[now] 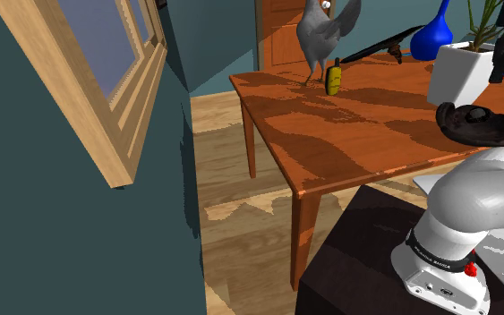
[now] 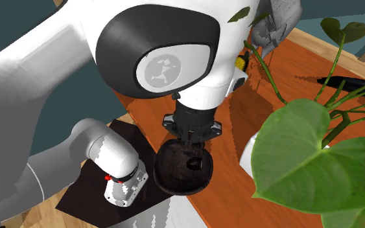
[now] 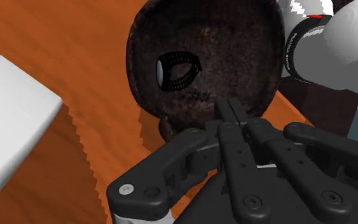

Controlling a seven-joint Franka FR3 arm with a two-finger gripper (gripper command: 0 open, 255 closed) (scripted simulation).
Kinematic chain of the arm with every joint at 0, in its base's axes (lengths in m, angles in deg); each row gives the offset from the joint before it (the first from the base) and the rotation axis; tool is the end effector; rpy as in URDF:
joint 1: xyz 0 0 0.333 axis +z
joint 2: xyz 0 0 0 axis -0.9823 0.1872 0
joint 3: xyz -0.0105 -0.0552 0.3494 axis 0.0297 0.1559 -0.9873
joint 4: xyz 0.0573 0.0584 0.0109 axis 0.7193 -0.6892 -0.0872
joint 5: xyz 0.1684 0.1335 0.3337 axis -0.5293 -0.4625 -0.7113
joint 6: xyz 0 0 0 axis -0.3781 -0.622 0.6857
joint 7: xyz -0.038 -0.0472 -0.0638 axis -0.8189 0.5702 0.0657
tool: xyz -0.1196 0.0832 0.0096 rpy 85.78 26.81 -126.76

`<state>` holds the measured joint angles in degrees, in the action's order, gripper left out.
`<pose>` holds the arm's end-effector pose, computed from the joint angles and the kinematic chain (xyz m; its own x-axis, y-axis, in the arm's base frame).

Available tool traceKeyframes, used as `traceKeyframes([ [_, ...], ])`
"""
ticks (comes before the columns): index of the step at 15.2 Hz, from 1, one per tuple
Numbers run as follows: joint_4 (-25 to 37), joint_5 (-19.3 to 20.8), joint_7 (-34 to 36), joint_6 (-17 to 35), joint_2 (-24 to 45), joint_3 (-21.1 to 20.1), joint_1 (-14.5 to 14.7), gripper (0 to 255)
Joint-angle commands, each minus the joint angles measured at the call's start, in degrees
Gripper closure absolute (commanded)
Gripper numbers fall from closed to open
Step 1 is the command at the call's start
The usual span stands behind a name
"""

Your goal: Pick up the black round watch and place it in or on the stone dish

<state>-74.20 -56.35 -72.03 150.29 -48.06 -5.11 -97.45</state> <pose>0.0292 -0.2707 0.6105 0.9788 0.1669 -0.1186 0.1616 -0.9854 -0.0528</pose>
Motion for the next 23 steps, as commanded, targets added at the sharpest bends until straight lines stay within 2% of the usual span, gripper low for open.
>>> traceKeyframes([
  [1, 0.13, -0.07, -0.12, 0.06, -0.01, -0.03, 0.12, 0],
  [5, 1.48, 5.1, -1.53, 1.36, 4.64, 4.8, -0.14, 0],
  [13, -5.38, 7.22, -0.78, 4.95, 1.2, 6.58, -1.54, 0],
  [20, -5.4, 7.14, -0.9, 5.06, 1.31, 6.51, -1.74, 0],
  [21, -5.41, 7.11, -0.9, 4.98, 1.23, 6.42, -1.78, 255],
  [23, -5.4, 7.05, -0.84, 4.98, 1.27, 6.38, -1.75, 255],
])
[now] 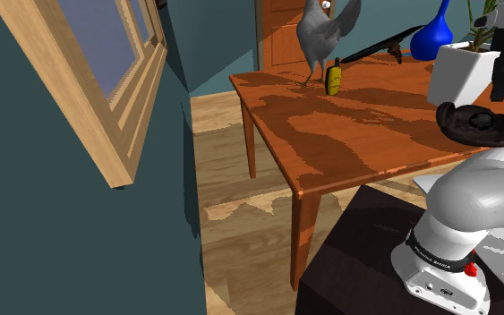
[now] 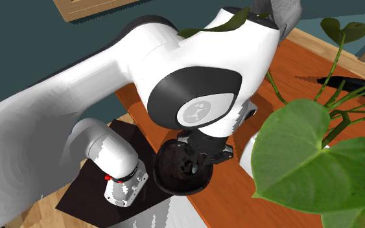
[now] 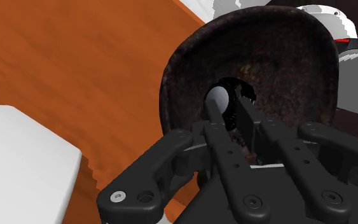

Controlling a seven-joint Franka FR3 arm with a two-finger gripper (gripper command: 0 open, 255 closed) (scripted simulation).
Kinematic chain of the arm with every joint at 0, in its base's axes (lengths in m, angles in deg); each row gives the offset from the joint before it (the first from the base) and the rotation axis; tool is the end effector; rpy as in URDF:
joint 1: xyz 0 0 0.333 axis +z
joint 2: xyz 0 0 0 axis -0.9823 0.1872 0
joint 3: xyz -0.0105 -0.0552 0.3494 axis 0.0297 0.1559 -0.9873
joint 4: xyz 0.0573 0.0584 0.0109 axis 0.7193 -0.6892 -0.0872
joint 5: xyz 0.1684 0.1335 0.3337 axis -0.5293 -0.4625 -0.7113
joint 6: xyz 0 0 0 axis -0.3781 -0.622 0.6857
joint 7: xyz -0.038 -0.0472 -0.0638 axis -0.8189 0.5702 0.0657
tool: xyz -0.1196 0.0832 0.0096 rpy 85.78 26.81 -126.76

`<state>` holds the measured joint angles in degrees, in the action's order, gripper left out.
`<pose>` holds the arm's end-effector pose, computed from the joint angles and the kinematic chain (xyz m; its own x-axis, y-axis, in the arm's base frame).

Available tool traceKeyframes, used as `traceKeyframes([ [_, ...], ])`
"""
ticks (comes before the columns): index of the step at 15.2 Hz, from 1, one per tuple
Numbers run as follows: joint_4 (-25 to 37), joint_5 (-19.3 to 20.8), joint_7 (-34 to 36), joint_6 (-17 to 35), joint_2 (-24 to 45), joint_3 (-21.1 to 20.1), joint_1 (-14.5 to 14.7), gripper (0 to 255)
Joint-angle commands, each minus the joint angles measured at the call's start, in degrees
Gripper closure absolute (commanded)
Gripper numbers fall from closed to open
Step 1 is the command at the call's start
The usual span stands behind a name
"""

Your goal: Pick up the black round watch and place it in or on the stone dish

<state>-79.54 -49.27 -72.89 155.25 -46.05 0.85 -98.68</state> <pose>0.0163 -0.3083 0.5553 0.9698 0.1263 -0.2088 0.1154 -0.9913 -0.0640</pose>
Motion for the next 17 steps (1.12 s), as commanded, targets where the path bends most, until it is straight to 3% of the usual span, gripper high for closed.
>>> traceKeyframes([
  [1, -0.21, 0.01, 0.0, -0.04, -0.92, 0.38, -0.61, 255],
  [7, -0.77, -0.18, 0.39, -0.03, -0.21, -0.58, -0.1, 255],
  [8, -0.77, -0.19, 0.38, -0.02, -0.2, -0.58, -0.12, 0],
  [12, -31.34, 15.28, -6.68, 7.42, -32.84, -21.19, -2.12, 0],
  [13, -32.66, 15.59, -7.53, 7.87, -34.5, -22.02, -2.43, 0],
  [17, -35.23, 18.03, -8.84, 11.09, -35.42, -19.0, -5.4, 0],
])
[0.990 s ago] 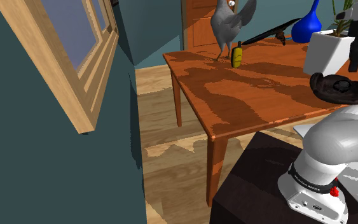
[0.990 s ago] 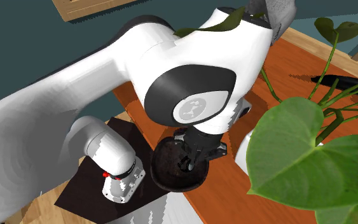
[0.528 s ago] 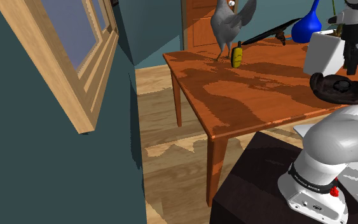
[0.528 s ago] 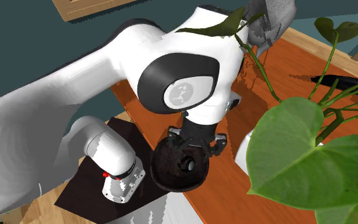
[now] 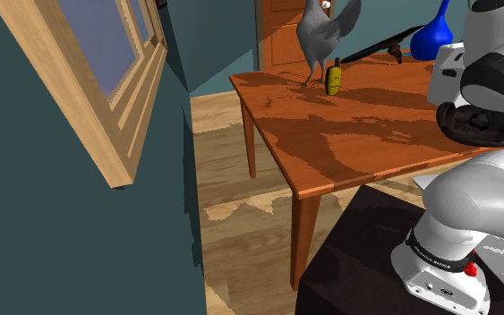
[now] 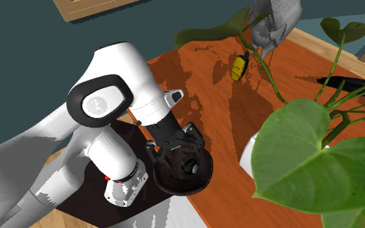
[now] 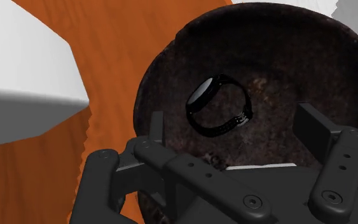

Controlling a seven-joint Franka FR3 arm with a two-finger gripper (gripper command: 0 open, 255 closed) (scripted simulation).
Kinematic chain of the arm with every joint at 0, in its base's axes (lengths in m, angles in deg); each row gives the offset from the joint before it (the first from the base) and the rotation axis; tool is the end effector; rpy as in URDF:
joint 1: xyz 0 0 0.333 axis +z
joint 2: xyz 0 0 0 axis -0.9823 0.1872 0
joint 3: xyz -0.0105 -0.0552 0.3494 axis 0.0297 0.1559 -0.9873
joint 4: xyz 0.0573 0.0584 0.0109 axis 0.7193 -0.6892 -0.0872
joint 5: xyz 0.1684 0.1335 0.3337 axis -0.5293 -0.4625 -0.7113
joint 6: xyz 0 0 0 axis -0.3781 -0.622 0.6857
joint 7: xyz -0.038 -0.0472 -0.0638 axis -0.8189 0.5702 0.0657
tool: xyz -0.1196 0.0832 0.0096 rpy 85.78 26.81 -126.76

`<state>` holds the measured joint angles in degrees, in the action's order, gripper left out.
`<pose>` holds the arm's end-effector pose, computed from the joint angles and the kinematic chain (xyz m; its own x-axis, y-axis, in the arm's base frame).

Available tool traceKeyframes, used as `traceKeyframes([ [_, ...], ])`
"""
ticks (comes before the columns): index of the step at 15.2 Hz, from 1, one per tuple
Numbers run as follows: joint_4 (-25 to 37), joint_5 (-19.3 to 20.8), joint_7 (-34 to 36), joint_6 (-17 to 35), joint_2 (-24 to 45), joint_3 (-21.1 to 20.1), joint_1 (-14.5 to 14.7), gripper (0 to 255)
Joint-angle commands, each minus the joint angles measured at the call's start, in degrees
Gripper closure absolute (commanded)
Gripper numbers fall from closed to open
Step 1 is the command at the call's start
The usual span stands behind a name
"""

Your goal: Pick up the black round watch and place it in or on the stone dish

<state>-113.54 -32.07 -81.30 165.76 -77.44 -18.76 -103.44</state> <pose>0.0241 -0.1925 0.4740 0.8132 0.3174 -0.4879 0.5182 -0.7765 0.3585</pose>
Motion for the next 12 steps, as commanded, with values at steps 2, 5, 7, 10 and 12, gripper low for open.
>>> traceKeyframes([
  [2, -2.32, 2.6, -0.54, 1.48, -4.56, 2.5, -1.22, 0],
  [5, -3.16, 4.05, -0.63, 2.2, -4.94, 4.06, -1.69, 0],
  [7, -3.16, 4.06, -0.63, 2.2, -4.94, 4.06, -1.69, 0],
  [10, -3.16, 4.06, -0.63, 2.2, -4.93, 4.06, -1.69, 0],
  [12, -3.16, 4.06, -0.63, 2.2, -4.93, 4.06, -1.69, 255],
])
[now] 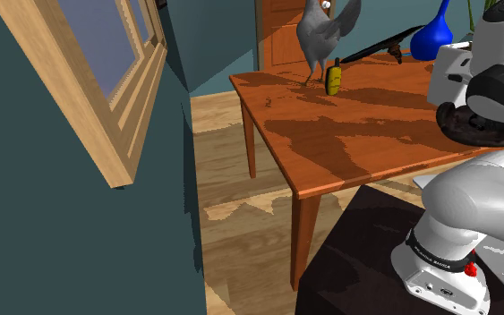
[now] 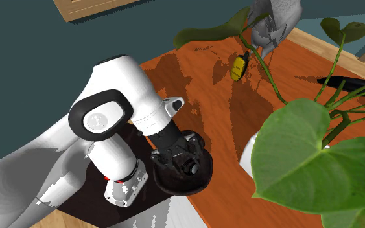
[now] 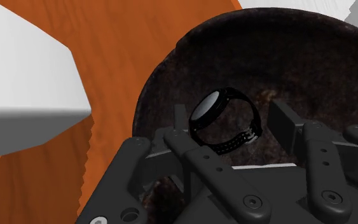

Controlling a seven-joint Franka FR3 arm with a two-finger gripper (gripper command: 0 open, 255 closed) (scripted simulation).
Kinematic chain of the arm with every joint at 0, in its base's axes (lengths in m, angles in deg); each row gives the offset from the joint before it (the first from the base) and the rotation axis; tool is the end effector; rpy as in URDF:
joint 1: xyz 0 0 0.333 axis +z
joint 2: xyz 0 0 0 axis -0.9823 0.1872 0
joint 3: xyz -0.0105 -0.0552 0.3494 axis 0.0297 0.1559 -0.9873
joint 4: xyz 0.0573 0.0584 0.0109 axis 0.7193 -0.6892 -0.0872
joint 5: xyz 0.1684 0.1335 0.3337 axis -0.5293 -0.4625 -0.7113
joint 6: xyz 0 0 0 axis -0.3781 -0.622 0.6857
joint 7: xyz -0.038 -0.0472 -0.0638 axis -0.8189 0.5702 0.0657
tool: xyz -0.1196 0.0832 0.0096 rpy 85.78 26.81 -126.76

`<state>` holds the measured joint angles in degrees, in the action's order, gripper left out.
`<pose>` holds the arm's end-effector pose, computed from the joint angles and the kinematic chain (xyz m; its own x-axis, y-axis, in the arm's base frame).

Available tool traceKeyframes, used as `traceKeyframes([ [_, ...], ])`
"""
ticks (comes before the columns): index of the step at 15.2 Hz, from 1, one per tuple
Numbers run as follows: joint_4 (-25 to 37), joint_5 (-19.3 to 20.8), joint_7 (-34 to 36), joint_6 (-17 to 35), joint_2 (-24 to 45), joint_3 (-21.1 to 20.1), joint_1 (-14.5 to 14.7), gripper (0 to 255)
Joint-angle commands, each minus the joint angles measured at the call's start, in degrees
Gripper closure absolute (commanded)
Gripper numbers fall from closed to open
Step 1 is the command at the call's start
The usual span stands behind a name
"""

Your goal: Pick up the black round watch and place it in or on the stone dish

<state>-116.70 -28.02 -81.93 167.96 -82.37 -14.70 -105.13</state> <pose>0.0114 -0.2005 0.4564 0.8337 0.3073 -0.4589 0.5032 -0.7650 0.4020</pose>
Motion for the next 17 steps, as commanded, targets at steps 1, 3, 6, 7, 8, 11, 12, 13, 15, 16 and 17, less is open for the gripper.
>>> traceKeyframes([
  [1, 0.0, 0.0, 0.0, 0.0, 0.0, 0.0, 0.0, 255],
  [3, 0.0, 0.01, 0.0, 0.0, 0.01, 0.01, 0.0, 255],
  [6, 0.0, 0.01, 0.0, 0.0, 0.0, 0.01, 0.0, 255],
  [7, 0.0, 0.01, -0.01, 0.0, -0.01, 0.01, -0.01, 255],
  [8, 0.02, 0.02, -0.01, 0.0, 0.01, 0.02, 0.0, 255],
  [11, 1.68, -0.76, -0.29, -0.49, 1.09, -0.82, 0.44, 255],
  [12, 2.53, -1.12, -0.44, -0.74, 1.63, -1.22, 0.64, 255],
  [13, 3.38, -1.46, -0.6, -0.98, 2.18, -1.59, 0.83, 255],
  [15, 5.08, -2.11, -0.94, -1.47, 3.28, -2.3, 1.17, 255],
  [16, 5.94, -2.42, -1.11, -1.72, 3.82, -2.64, 1.33, 255],
  [17, 6.8, -2.72, -1.29, -1.97, 4.37, -2.97, 1.48, 255],
])
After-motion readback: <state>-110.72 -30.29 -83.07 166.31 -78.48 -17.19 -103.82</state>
